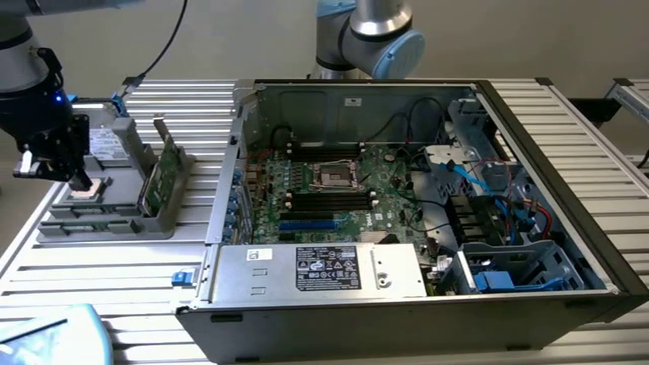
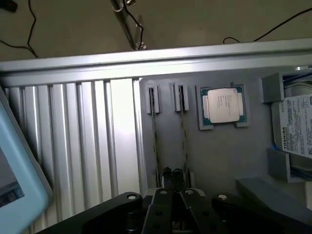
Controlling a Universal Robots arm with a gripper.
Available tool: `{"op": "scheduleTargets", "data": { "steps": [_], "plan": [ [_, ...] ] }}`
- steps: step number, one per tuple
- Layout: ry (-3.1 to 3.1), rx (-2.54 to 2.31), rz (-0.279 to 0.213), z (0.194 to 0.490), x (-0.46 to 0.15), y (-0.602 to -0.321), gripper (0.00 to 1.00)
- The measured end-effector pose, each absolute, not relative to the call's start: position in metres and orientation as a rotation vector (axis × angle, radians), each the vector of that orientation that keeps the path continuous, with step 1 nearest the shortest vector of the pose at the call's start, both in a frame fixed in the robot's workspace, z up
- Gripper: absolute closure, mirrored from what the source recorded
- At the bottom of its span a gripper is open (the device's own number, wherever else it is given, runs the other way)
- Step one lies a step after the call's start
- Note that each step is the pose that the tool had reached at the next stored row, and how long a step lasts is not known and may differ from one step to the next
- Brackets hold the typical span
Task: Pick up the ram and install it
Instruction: 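Pick up the ram and move it above insertion slot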
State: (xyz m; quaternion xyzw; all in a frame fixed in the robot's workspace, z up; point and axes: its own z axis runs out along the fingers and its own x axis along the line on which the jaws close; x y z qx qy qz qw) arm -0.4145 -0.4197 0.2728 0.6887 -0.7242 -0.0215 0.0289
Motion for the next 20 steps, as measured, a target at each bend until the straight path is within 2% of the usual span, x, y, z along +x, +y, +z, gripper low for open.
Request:
{"op": "scheduleTargets", "data": {
  "steps": [15,16,17,18,19,20],
  "plan": [
    [-2.169,2.200,-0.077,0.2717,-0.4151,-0.4197,0.89],
    [-2.169,2.200,-0.077,0.2718,-0.4151,-0.4197,0.88],
    [-2.169,2.200,-0.077,0.2718,-0.4151,-0.4197,0.82],
    [-2.169,2.200,-0.077,0.2718,-0.4151,-0.4197,0.82],
    [-2.169,2.200,-0.077,0.2718,-0.4151,-0.4197,0.76],
    [-2.169,2.200,-0.077,0.2718,-0.4151,-0.4197,0.76]
  ]
}}
